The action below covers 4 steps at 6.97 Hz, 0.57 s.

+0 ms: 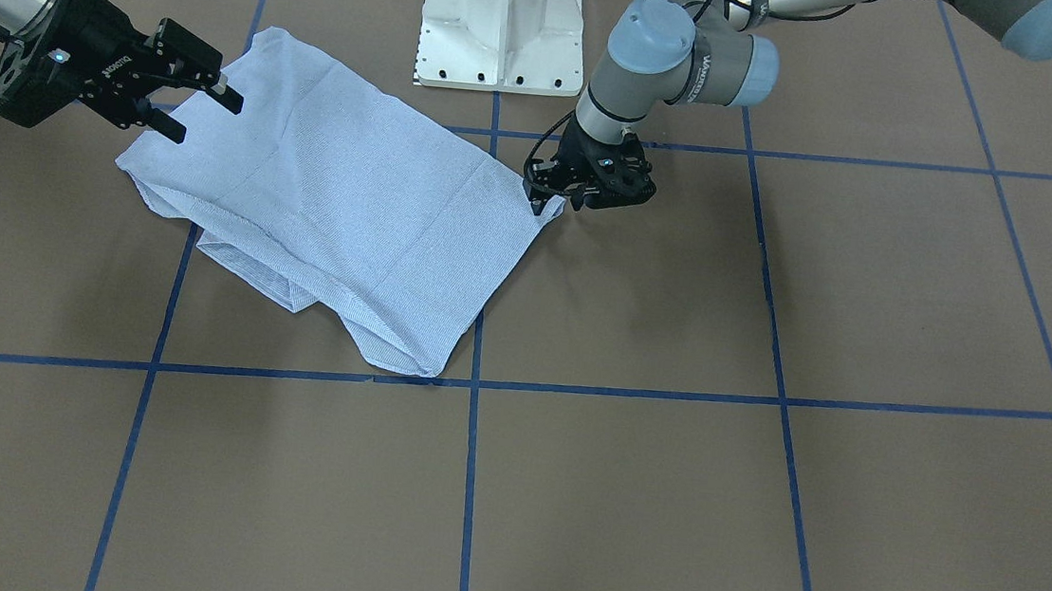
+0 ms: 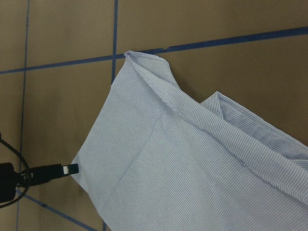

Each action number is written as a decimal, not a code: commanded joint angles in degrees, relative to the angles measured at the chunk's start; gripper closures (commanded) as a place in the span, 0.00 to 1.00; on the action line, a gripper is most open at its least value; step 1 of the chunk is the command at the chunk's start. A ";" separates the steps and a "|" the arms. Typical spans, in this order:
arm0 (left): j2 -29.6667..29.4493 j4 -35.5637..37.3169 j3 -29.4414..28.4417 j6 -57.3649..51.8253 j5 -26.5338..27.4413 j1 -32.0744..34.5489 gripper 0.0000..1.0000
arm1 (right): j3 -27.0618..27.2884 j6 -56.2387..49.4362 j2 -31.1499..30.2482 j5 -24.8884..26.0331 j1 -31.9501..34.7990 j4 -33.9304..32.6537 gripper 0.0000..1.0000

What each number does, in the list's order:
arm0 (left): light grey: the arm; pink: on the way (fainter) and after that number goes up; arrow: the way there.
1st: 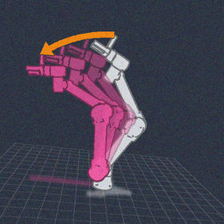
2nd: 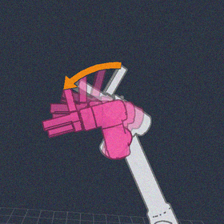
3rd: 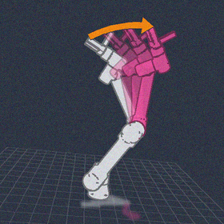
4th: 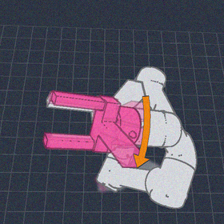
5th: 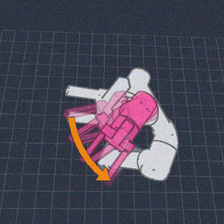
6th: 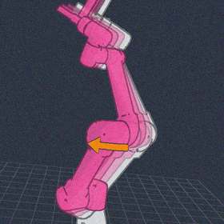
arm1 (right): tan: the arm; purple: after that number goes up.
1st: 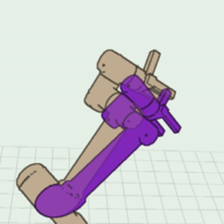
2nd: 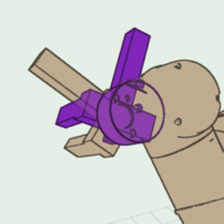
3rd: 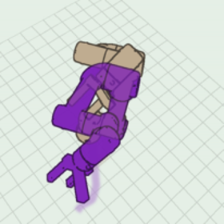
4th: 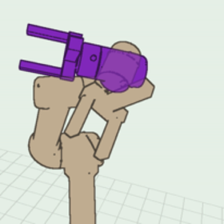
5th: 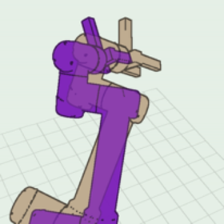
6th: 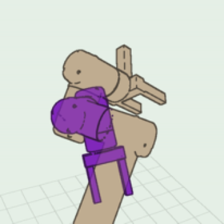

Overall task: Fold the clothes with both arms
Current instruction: 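Grasp the shirt corner nearest the robot with the left gripper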

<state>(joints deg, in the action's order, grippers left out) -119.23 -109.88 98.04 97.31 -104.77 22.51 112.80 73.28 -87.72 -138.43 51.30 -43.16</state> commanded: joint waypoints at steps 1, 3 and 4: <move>-0.21 -0.15 -0.13 0.25 0.00 -0.01 0.40 | -0.21 -0.07 -0.09 0.00 0.03 0.00 0.00; -0.21 -0.24 -0.13 0.34 -0.09 -0.01 0.79 | -0.56 0.02 -0.09 0.00 0.03 0.00 0.00; -0.30 -0.24 -0.04 0.34 -0.09 -0.01 1.00 | -0.56 0.02 -0.09 0.00 0.03 0.00 0.00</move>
<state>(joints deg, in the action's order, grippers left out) -119.46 -110.13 97.93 97.63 -104.84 22.50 112.33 73.27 -87.80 -138.43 51.32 -43.15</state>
